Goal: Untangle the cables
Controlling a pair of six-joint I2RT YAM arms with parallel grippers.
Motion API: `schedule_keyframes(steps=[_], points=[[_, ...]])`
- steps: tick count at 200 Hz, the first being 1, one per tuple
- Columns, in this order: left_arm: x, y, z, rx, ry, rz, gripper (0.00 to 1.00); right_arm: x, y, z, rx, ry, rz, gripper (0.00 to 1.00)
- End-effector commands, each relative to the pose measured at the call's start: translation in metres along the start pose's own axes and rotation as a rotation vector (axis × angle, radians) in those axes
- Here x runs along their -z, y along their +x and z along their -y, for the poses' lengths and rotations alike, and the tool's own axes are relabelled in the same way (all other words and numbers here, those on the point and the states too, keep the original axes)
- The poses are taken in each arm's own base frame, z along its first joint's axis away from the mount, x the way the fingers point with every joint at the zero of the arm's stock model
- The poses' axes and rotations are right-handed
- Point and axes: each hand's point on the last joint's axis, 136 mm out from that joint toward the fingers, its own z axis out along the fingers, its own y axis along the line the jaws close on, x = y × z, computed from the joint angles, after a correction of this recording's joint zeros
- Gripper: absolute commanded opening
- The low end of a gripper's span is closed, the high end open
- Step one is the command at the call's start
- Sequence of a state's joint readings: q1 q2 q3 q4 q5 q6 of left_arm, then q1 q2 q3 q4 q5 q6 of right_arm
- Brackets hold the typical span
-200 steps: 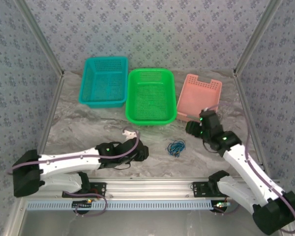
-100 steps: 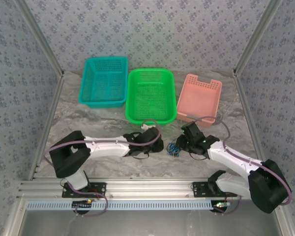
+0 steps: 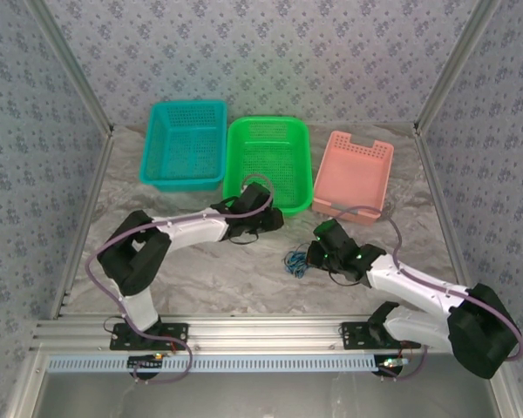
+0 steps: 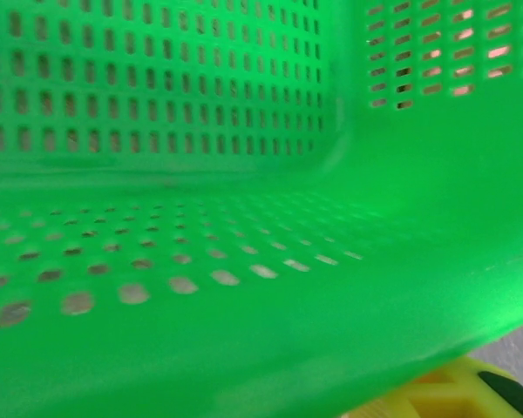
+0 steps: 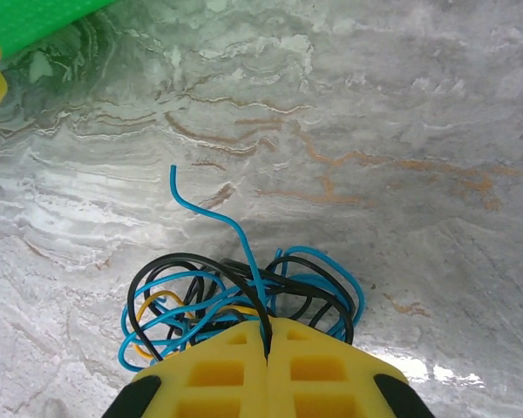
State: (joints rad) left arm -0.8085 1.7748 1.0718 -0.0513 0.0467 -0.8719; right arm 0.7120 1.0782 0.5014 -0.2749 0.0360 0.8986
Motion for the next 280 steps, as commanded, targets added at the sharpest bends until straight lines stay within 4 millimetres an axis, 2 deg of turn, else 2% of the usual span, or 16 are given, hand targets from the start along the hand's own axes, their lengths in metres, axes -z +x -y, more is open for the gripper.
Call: schedule_keyframes(steps=[1,32,46,61,73,85,111,135,175,192,216,243,256,267,272,280], points=[[0.008,-0.008,0.006,-0.066,0.022,0.003,0.47,0.005,-0.004,-0.012,-0.002,-0.055,0.019,0.0],[0.02,-0.004,0.017,-0.081,0.074,-0.001,0.47,0.008,-0.005,-0.019,0.006,-0.079,0.013,0.0],[0.033,0.005,0.027,-0.089,0.1,0.003,0.49,0.009,-0.007,-0.021,0.014,-0.08,0.013,0.0],[0.051,0.017,0.038,-0.124,0.109,0.018,0.54,0.011,-0.01,-0.026,0.019,-0.093,0.014,0.0],[0.068,0.029,0.044,-0.154,0.099,0.027,0.6,0.01,-0.011,-0.03,0.044,-0.11,0.004,0.0],[0.08,0.044,0.044,-0.161,0.088,0.022,0.6,0.009,-0.012,-0.035,0.055,-0.125,-0.007,0.0],[0.091,0.085,0.036,-0.175,0.088,-0.024,0.58,0.01,-0.015,-0.048,0.074,-0.16,-0.025,0.0],[0.086,0.108,0.019,-0.2,0.07,-0.054,0.56,0.009,-0.015,-0.058,0.087,-0.19,-0.053,0.0],[0.068,0.11,-0.003,-0.227,0.04,-0.039,0.51,0.002,-0.012,-0.062,0.073,-0.199,-0.083,0.0],[0.057,0.114,0.0,-0.233,0.073,-0.054,0.52,0.001,-0.01,-0.062,0.072,-0.202,-0.086,0.0],[0.04,0.116,0.004,-0.24,0.075,-0.06,0.61,0.002,-0.008,-0.062,0.07,-0.207,-0.092,0.0],[0.024,0.105,0.005,-0.21,0.05,-0.025,0.62,0.001,-0.006,-0.06,0.064,-0.208,-0.099,0.0],[0.02,0.096,0.002,-0.175,0.051,0.01,0.57,0.002,-0.006,-0.059,0.061,-0.207,-0.095,0.0],[0.017,0.088,0.0,-0.139,0.064,0.041,0.46,0.003,-0.007,-0.058,0.055,-0.208,-0.09,0.0],[0.016,0.084,-0.002,-0.123,0.064,0.054,0.39,0.004,-0.007,-0.057,0.052,-0.208,-0.089,0.0],[0.015,0.078,-0.005,-0.097,0.066,0.078,0.21,0.006,-0.008,-0.056,0.049,-0.212,-0.082,0.0]])
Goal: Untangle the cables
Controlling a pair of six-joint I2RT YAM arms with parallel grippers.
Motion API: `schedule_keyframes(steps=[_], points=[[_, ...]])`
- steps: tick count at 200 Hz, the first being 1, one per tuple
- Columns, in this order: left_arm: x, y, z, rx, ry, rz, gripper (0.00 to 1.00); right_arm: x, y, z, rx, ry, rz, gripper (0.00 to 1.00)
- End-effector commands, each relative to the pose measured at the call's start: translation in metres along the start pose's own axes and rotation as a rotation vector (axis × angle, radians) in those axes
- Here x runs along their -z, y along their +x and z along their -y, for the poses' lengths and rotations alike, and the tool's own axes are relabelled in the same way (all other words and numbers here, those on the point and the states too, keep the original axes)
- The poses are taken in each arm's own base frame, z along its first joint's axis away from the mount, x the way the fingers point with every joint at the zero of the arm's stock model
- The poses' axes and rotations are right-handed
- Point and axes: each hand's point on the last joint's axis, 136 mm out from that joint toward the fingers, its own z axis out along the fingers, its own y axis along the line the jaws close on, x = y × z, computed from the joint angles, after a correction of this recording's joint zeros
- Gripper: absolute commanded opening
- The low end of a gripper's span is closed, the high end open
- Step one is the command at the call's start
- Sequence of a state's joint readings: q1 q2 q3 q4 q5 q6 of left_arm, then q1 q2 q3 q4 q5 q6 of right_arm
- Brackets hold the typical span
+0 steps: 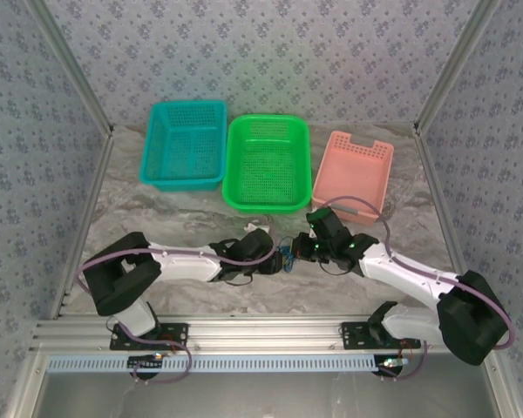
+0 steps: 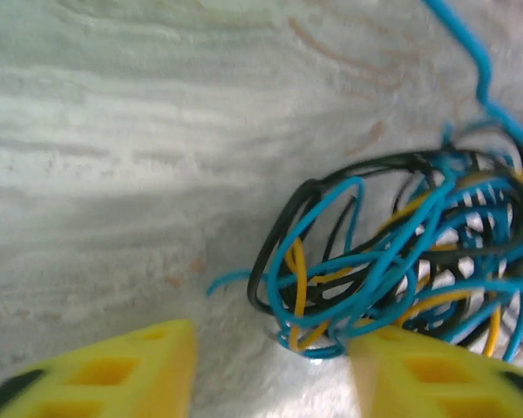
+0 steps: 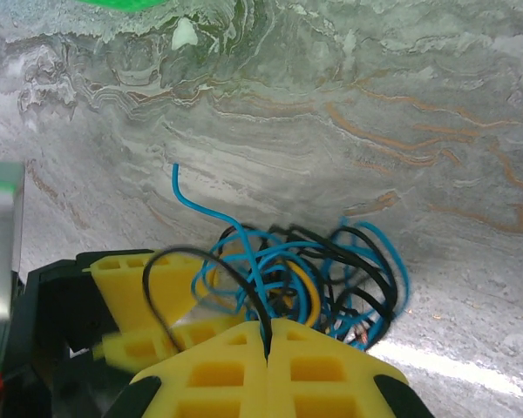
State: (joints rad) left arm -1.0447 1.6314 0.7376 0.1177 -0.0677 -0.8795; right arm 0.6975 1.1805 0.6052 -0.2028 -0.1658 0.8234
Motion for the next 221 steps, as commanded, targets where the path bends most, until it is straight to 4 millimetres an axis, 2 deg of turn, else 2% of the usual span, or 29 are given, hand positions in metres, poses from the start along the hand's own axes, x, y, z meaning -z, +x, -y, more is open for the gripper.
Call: schedule_keyframes(steps=[1,10,37,64,84,98,105,116,126,150,161,187,221], points=[[-0.001,-0.034,0.004,0.074,0.045,0.132,0.18,0.007,-0.003,-0.004,-0.017,-0.03,0.019,0.0],[0.001,-0.039,-0.004,0.102,0.026,0.156,0.0,0.009,-0.004,-0.002,-0.02,-0.027,0.024,0.0],[0.024,-0.048,-0.027,0.142,-0.032,0.23,0.0,0.022,-0.01,0.001,-0.027,-0.031,0.046,0.0],[0.057,-0.054,-0.051,0.17,-0.081,0.28,0.0,0.032,-0.016,0.008,-0.049,-0.04,0.067,0.0],[0.073,-0.055,-0.049,0.2,-0.011,0.258,0.0,0.031,-0.019,0.007,-0.049,-0.064,0.069,0.0],[0.076,-0.055,-0.031,0.199,0.068,0.215,0.19,0.028,-0.02,0.002,-0.022,-0.092,0.059,0.0],[0.075,-0.054,-0.021,0.194,0.1,0.184,0.29,0.026,-0.019,0.0,0.005,-0.108,0.044,0.0],[0.072,-0.051,-0.012,0.205,0.117,0.136,0.35,0.025,-0.019,-0.001,0.047,-0.124,0.028,0.0],[0.068,-0.049,-0.007,0.215,0.122,0.106,0.36,0.023,-0.018,0.009,0.038,-0.099,0.005,0.0],[0.059,-0.047,0.012,0.223,0.181,0.079,0.37,0.017,-0.009,0.055,-0.066,0.04,-0.048,0.0],[0.054,-0.045,0.023,0.203,0.195,0.062,0.38,0.015,-0.006,0.07,-0.095,0.086,-0.044,0.0],[0.032,-0.04,0.044,0.154,0.19,0.012,0.44,0.005,0.003,0.085,-0.125,0.118,-0.071,0.0],[0.0,-0.036,0.061,0.117,0.171,-0.033,0.43,-0.007,0.009,0.099,-0.149,0.169,-0.102,0.0]])
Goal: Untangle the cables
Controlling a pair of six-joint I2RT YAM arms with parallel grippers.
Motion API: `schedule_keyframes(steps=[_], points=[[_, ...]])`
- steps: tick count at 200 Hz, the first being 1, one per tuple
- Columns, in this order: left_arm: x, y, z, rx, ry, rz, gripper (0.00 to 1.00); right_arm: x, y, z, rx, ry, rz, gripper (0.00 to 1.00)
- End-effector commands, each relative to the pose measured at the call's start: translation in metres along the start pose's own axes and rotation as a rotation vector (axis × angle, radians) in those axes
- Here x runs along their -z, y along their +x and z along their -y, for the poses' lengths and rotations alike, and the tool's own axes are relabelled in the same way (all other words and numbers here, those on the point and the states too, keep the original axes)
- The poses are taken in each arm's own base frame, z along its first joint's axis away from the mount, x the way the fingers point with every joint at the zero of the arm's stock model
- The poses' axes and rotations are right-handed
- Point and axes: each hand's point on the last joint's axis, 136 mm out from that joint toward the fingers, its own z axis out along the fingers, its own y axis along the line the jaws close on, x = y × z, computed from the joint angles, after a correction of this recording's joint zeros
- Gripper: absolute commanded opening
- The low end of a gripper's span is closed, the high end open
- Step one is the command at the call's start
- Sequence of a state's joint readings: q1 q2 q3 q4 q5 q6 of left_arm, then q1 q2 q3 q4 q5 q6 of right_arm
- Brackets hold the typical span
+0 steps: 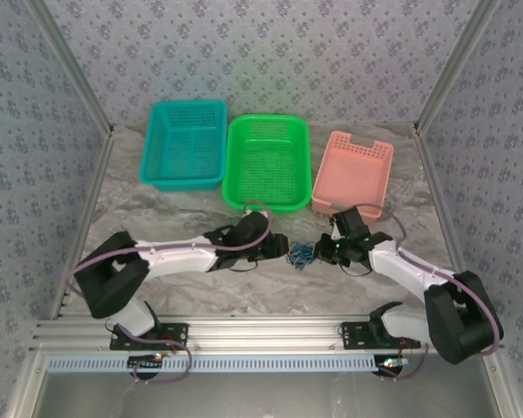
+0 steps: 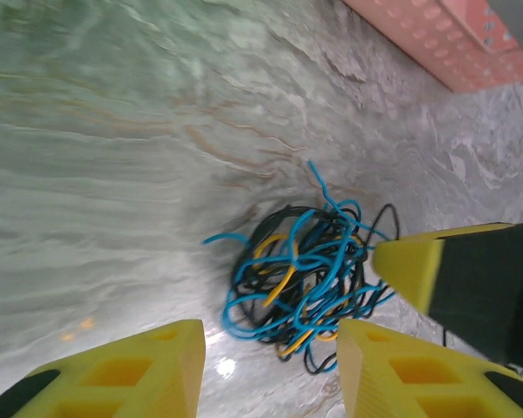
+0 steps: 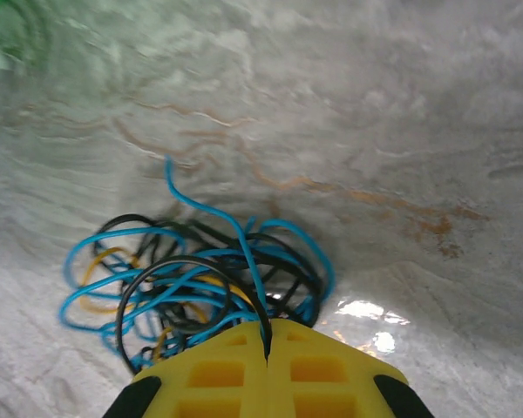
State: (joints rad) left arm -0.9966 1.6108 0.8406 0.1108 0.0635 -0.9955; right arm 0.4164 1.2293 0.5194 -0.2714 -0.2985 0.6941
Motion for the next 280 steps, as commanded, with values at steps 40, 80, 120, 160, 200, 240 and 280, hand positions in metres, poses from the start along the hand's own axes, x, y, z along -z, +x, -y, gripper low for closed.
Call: schedule_keyframes(steps=[40,80,120,160,200,240,280], points=[[-0.036,0.001,0.013,-0.064,-0.032,-0.045,0.39,-0.009,0.005,0.017,-0.001,0.063,-0.017,0.0],[-0.053,0.003,0.02,-0.096,-0.031,-0.073,0.42,-0.012,0.005,0.018,-0.001,0.064,-0.022,0.0],[-0.067,0.009,0.006,-0.082,-0.066,-0.084,0.33,-0.012,0.005,0.016,0.001,0.052,-0.019,0.0],[-0.061,0.005,-0.013,-0.034,-0.097,-0.01,0.0,-0.006,0.004,0.012,0.009,0.044,0.003,0.0],[0.029,-0.026,-0.074,0.047,-0.309,0.245,0.0,0.019,-0.005,-0.008,0.033,-0.032,0.084,0.0],[0.116,-0.034,-0.134,0.189,-0.363,0.413,0.0,0.033,-0.013,-0.041,0.019,-0.136,0.156,0.0],[0.188,-0.039,-0.176,0.296,-0.419,0.545,0.0,0.033,-0.019,-0.048,0.005,-0.09,0.193,0.0]])
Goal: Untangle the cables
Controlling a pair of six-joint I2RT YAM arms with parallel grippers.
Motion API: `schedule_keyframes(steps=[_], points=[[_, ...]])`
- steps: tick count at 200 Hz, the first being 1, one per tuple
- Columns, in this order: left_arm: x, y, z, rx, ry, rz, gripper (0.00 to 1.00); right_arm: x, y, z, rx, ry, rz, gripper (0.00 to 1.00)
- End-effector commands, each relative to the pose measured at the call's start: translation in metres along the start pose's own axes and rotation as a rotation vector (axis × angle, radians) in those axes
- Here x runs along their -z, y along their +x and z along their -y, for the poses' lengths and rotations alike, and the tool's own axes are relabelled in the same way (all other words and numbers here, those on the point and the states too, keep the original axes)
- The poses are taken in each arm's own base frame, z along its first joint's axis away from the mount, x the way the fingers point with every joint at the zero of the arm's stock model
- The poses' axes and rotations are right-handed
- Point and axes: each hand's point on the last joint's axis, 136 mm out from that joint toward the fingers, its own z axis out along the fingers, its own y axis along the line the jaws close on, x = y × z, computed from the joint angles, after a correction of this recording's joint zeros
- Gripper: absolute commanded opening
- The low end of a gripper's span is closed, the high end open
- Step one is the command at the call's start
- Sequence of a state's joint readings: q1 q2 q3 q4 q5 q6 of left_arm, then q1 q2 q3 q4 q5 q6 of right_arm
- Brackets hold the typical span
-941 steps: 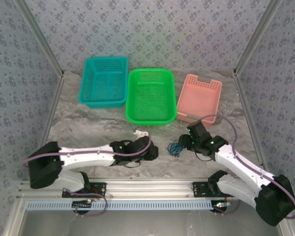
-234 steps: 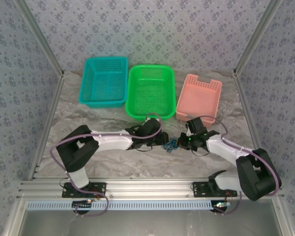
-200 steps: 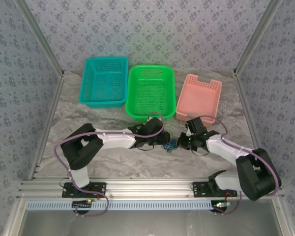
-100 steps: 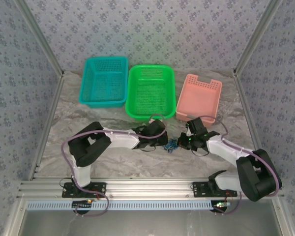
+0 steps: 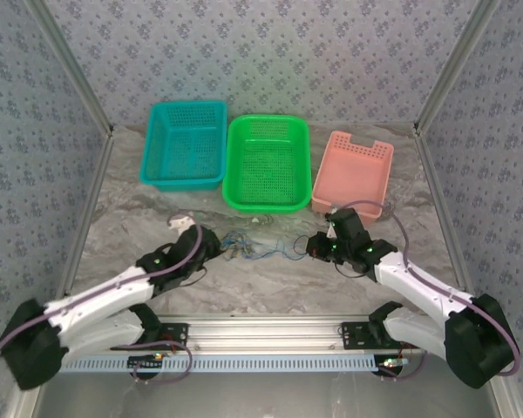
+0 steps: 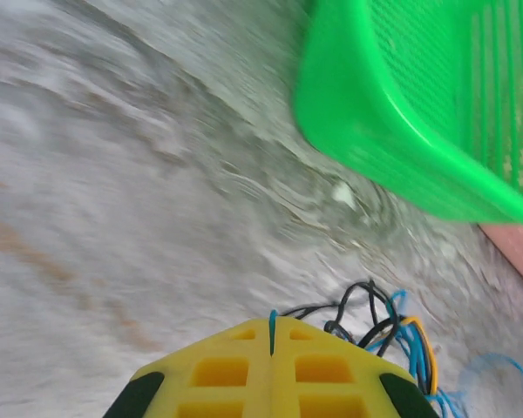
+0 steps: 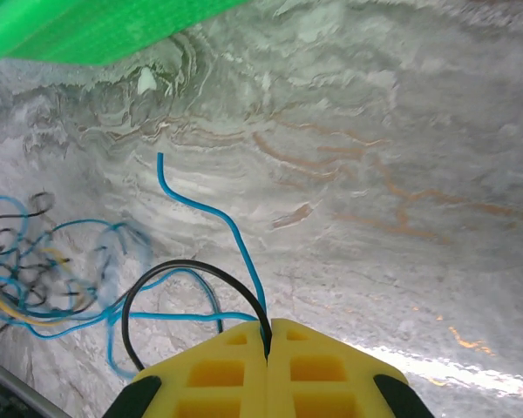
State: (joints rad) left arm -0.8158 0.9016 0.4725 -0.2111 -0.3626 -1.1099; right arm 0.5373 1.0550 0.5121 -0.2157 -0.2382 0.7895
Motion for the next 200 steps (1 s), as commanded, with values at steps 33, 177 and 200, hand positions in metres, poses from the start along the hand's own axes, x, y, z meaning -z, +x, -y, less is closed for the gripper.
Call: schedule_keyframes(steps=[33,177,200], points=[[0.043,-0.037,-0.085,0.114,-0.203,0.126,0.0,0.014,-0.021,0.02,-0.089,0.145,0.119,0.0],[-0.011,-0.035,-0.056,0.089,-0.043,-0.041,0.0,0.051,-0.02,0.085,-0.27,0.286,0.205,0.33],[-0.009,-0.035,-0.037,0.05,0.054,-0.053,0.0,0.051,-0.015,0.079,-0.204,0.282,0.216,0.39]])
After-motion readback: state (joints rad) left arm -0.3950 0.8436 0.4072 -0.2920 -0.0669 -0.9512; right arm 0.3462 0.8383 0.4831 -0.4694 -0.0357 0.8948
